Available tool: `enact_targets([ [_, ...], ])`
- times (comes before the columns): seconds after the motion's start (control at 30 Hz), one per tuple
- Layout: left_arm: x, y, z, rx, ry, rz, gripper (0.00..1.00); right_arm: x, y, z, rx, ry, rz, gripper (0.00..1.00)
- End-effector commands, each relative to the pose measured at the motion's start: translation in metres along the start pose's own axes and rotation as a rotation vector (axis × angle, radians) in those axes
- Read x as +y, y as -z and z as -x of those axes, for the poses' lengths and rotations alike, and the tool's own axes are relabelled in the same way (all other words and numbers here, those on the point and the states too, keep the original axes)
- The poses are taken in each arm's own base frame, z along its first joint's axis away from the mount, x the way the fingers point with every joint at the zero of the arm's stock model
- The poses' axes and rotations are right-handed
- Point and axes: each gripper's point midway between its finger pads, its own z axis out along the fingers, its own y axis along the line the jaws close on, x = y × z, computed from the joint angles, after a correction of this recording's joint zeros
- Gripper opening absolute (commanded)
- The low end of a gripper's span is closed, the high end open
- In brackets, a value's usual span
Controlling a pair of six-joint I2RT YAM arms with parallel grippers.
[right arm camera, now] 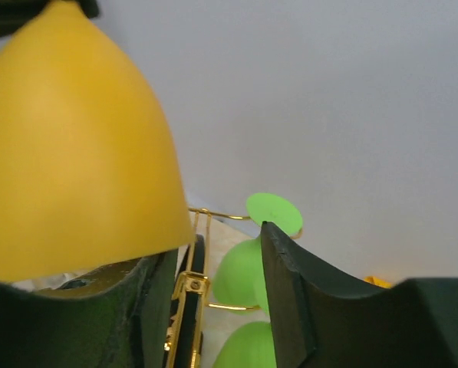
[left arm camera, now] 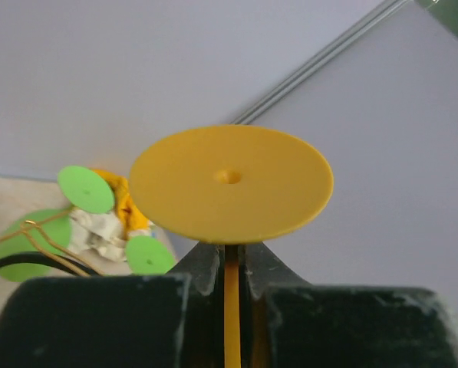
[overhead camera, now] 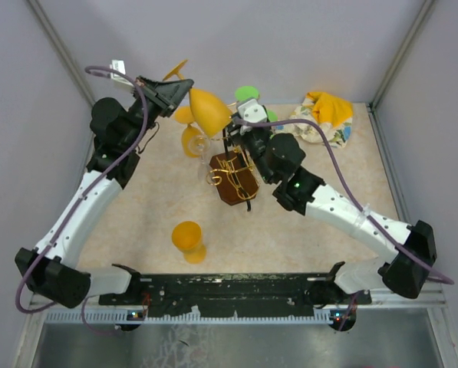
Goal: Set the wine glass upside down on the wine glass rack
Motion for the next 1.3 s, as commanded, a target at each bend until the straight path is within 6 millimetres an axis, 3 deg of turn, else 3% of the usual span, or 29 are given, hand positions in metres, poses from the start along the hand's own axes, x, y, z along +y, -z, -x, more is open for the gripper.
enact_targets([
  [0.0,-0.011,0.024,0.031,-0.045,-0.331,0.066,0.0,-0.072,0.014,0.039,-0.001,-0.036,-0.198,0.52],
  [0.1,-0.017,0.043,0.052,-0.098,-0.467,0.128,0.0,-0.096,0.022,0.028,0.077,0.022,-0.269,0.61],
  [0.2,-0.024,0.057,0.062,-0.115,-0.575,0.147,0.0,-0.113,0.027,0.018,0.119,0.035,-0.305,0.77],
  [0.3,-0.032,0.064,0.057,-0.072,-0.641,0.111,0.0,-0.123,0.028,0.013,0.147,0.024,-0.324,0.9],
  [0.4,-0.04,0.069,0.032,0.031,-0.68,0.002,0.0,-0.132,0.027,0.005,0.197,0.012,-0.339,0.99],
  [0.57,-0.035,0.091,-0.019,0.205,-0.716,-0.148,0.0,-0.143,0.026,-0.002,0.237,0.004,-0.38,0.99],
  [0.67,-0.033,0.11,-0.039,0.241,-0.75,-0.208,0.0,-0.148,0.026,-0.008,0.257,0.0,-0.396,0.99],
  [0.87,-0.035,0.145,-0.052,0.271,-0.817,-0.255,0.0,-0.154,0.03,-0.018,0.294,0.012,-0.42,0.99],
  [1.03,-0.002,0.153,-0.073,0.37,-0.817,-0.19,0.0,-0.155,0.034,-0.02,0.288,0.006,-0.423,0.99],
  [1.27,0.031,0.157,-0.084,0.33,-0.863,-0.148,0.0,-0.153,0.035,-0.022,0.287,0.017,-0.408,0.99],
])
